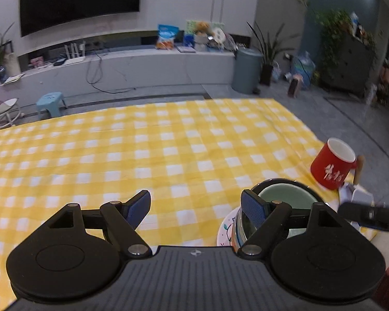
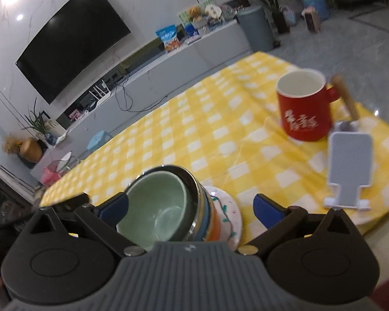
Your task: Organize plates and bowls
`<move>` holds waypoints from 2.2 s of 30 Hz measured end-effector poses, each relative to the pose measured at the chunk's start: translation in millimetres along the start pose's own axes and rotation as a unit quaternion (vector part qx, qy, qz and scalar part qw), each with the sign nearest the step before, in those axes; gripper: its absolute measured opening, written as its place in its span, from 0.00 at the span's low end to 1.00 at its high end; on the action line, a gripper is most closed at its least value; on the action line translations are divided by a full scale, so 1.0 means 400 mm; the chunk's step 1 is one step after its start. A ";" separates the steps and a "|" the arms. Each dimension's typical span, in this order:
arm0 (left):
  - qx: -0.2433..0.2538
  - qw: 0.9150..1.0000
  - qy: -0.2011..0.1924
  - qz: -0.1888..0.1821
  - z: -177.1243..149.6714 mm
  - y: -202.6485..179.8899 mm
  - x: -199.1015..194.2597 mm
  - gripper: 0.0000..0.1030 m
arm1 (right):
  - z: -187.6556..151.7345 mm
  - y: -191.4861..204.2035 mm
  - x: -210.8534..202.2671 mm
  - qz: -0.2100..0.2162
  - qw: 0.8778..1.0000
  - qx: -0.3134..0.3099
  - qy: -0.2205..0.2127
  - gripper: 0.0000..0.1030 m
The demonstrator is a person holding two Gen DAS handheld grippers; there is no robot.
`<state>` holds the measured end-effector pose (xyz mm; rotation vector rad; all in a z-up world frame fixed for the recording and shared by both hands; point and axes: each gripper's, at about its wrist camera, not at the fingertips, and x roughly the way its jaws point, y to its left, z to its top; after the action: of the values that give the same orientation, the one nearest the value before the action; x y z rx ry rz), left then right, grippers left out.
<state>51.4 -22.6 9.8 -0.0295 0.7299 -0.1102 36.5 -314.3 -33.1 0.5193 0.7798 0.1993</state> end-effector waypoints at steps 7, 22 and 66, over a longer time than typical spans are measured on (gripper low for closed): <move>-0.015 1.000 -0.008 0.017 -0.038 0.009 -0.102 0.89 | -0.102 0.067 -0.064 -0.082 0.988 -0.129 0.017 0.97; 0.012 0.999 0.027 0.037 -0.175 -0.050 -0.187 0.86 | -0.242 0.186 -0.117 -0.038 0.984 -0.160 0.063 0.97; 0.015 0.998 0.046 0.026 -0.234 -0.042 -0.193 0.85 | -0.311 0.219 -0.105 -0.041 0.986 -0.146 0.067 0.97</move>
<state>-69.7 -29.7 -7.7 0.0226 0.8209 -0.0727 -80.2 -208.0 -35.9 0.1970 0.8836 0.2691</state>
